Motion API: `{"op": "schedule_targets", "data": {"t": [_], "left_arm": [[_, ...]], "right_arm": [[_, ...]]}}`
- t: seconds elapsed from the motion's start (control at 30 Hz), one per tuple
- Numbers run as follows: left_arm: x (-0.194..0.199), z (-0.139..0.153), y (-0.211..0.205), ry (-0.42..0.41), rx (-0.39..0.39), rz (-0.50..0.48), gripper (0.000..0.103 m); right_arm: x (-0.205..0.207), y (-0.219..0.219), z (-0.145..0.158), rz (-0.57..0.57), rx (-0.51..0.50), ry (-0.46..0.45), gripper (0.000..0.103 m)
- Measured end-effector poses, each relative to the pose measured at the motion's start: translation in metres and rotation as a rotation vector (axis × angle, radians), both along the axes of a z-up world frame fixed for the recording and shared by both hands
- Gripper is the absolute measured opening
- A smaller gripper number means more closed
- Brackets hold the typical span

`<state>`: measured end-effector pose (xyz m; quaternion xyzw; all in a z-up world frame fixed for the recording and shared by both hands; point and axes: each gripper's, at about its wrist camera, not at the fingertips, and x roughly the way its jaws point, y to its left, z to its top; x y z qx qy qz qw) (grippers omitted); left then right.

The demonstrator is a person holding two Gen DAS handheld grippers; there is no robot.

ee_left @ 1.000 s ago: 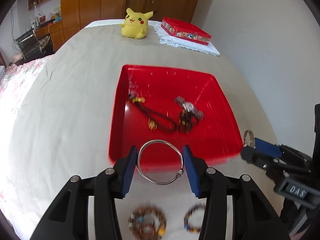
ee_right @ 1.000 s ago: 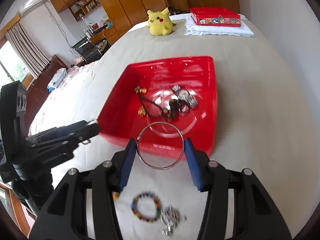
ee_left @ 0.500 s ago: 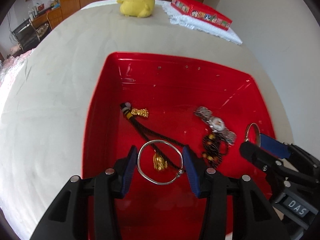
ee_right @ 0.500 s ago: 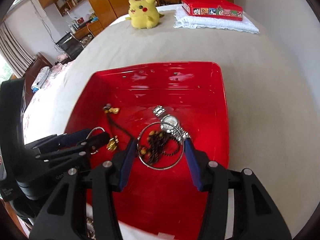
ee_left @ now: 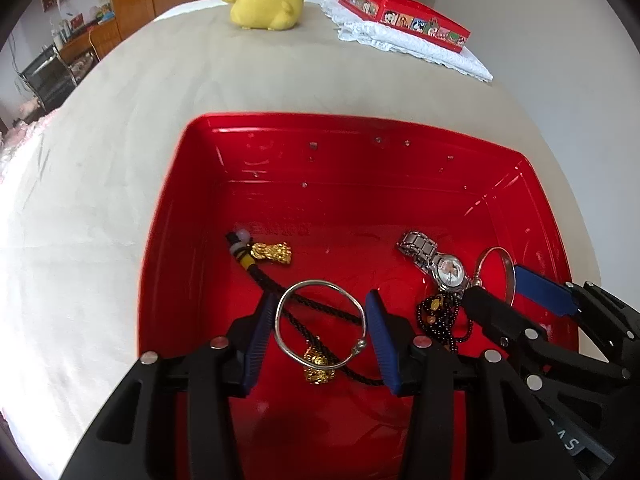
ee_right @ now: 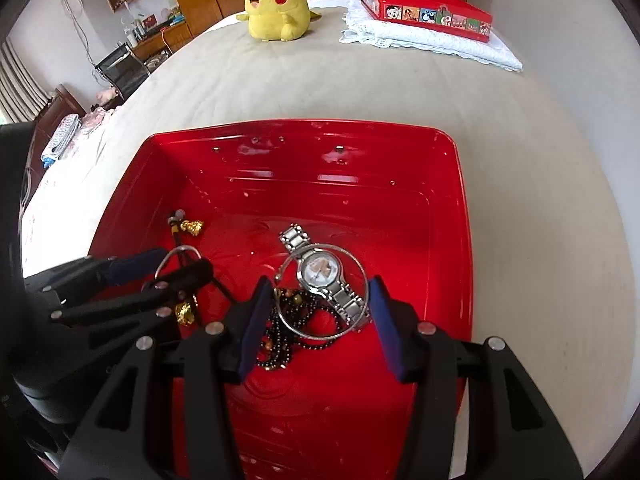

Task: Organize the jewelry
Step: 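Carry the silver bangle into the red box with the left tool and open it, then withdraw both tools from the red box back to the remaining jewelry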

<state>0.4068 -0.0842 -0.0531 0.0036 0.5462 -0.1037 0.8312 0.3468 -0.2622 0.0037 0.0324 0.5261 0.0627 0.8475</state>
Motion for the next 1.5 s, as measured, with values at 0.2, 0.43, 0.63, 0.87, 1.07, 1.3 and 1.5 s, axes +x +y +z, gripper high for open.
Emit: {"op": "schedule_targets", "data": {"t": [0.2,0.43,0.63,0.87,1.07,1.3,1.5], "left_arm": [[-0.004,0.007,0.005,0.015,-0.057,-0.009,0.051],[-0.025,0.04,0.02,-0.055,-0.093,0.0,0.057],[-0.062,0.08,0.04,-0.141,-0.105,0.033,0.06],[-0.106,0.104,0.05,-0.191,-0.07,0.022,0.06],[-0.158,0.104,0.071,-0.206,-0.017,0.029,0.06],[-0.206,0.085,0.091,-0.181,-0.001,0.045,0.06],[-0.225,0.05,0.096,-0.109,0.002,0.047,0.06]], "right_arm": [[-0.004,-0.005,0.006,-0.002,0.028,-0.013,0.053],[-0.021,-0.018,0.033,-0.021,0.075,-0.073,0.053],[-0.043,-0.026,0.06,-0.023,0.122,-0.122,0.053],[-0.077,-0.024,0.078,0.017,0.164,-0.126,0.053],[-0.122,-0.024,0.087,0.037,0.146,-0.14,0.053],[-0.178,-0.026,0.078,0.053,0.14,-0.125,0.052],[-0.21,-0.024,0.053,0.067,0.167,-0.081,0.046]]}}
